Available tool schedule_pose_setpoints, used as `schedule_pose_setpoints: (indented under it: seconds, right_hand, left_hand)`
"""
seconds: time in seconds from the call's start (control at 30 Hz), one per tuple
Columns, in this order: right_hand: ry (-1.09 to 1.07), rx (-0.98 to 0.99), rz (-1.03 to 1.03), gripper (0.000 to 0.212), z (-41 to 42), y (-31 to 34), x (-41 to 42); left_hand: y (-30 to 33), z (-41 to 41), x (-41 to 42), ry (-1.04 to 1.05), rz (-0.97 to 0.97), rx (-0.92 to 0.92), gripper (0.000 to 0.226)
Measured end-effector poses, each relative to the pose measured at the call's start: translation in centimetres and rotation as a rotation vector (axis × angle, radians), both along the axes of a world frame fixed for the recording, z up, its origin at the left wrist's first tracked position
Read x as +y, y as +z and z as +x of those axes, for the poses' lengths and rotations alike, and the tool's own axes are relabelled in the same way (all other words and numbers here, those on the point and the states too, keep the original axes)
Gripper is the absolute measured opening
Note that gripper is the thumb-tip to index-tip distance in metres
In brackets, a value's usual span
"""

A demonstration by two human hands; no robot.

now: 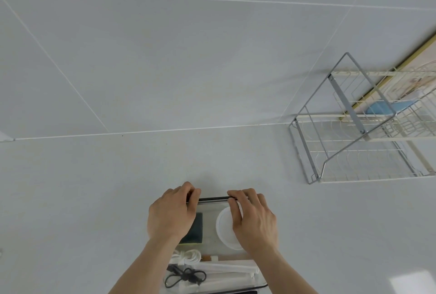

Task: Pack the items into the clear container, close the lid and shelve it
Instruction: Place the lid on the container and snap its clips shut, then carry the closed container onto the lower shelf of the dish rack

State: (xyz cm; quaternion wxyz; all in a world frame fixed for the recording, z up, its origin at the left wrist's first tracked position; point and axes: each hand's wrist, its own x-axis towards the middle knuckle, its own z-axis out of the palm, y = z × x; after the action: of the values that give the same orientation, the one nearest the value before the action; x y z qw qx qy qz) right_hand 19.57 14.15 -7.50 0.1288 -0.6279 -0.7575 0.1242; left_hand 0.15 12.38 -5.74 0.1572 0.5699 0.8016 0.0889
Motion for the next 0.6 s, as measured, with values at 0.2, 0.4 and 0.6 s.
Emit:
schedule_pose_setpoints:
  seconds: [0.2, 0.4, 0.6]
  right_hand:
    - [-0.126, 0.257, -0.233, 0.06, 1.0, 0.8, 0.1]
    - [-0.484, 0.731, -0.547, 0.07, 4.3, 1.4, -3.0]
    - [-0.539, 0.784, -0.657, 0.074, 5.8, 0.7, -7.0]
  left_hand:
    - [0.3, -1.4, -0.8, 0.123, 0.126, -0.466, 0.034]
    - [0.7, -3.0, -5.8, 0.453, 0.116, -0.784, 0.061]
    - [0.8, -2.4, -10.0, 0.621, -0.118, -0.965, 0.091]
